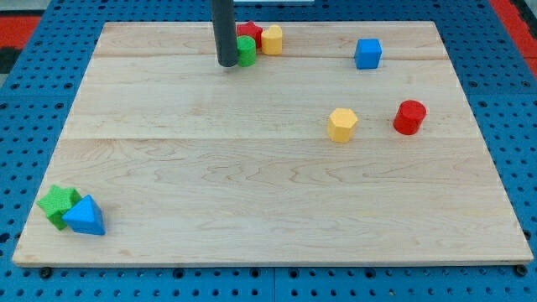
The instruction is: Move the blue cube to the right bottom of the yellow heart
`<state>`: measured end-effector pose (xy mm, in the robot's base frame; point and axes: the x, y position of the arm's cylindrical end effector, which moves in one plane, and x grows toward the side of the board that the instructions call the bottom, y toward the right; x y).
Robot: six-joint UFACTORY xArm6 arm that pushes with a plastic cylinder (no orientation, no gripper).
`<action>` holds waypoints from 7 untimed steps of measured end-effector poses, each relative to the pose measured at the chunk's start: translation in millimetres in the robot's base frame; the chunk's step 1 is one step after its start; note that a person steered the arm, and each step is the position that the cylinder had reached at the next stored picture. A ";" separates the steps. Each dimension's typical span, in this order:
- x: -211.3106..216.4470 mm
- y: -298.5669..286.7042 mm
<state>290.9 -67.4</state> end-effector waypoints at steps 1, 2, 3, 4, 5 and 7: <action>28.0 1.5; 36.2 51.0; 40.4 109.7; 42.1 165.5; 36.2 214.4; -5.4 280.1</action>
<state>285.5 212.7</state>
